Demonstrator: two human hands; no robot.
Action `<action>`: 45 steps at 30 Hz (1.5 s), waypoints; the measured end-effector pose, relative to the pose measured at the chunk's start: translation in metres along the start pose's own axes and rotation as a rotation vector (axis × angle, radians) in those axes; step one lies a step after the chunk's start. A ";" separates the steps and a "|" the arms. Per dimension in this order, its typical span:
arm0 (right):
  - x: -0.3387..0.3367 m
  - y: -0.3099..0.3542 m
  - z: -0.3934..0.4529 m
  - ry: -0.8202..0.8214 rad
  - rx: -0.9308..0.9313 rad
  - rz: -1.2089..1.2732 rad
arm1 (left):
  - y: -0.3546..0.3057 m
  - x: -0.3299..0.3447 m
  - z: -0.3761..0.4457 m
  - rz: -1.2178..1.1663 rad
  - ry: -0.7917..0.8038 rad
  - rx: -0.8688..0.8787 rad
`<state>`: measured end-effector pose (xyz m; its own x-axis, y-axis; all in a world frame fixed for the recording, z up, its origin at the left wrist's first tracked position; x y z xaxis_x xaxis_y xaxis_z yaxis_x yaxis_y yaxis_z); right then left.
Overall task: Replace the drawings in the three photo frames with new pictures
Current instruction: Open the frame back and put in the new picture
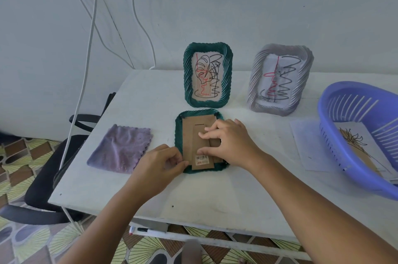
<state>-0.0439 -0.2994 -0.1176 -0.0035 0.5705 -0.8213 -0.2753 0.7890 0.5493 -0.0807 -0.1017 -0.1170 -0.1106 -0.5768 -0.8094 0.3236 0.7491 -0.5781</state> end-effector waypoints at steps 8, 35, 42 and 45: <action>0.002 0.000 -0.002 0.030 0.010 -0.014 | 0.006 -0.001 0.018 -0.127 0.118 -0.120; -0.011 -0.007 -0.014 0.414 -0.035 -0.010 | 0.012 0.016 0.067 -0.175 0.140 -0.232; -0.006 -0.015 -0.017 0.374 0.006 0.076 | 0.012 0.017 0.069 -0.189 0.148 -0.233; -0.002 -0.019 -0.020 0.355 0.025 0.124 | 0.011 0.017 0.069 -0.176 0.158 -0.237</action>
<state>-0.0575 -0.3197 -0.1297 -0.3692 0.5512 -0.7483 -0.2287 0.7265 0.6480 -0.0141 -0.1260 -0.1303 -0.2960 -0.6600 -0.6905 0.0614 0.7082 -0.7033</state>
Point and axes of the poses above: each hand's wrist, its own z-axis towards the middle knuckle, its own x-axis out of the palm, y = z × x, the point moved 8 cm from there along z, towards the middle knuckle, and after that the axes turned 2 degrees about -y, right-handed, at the moved point
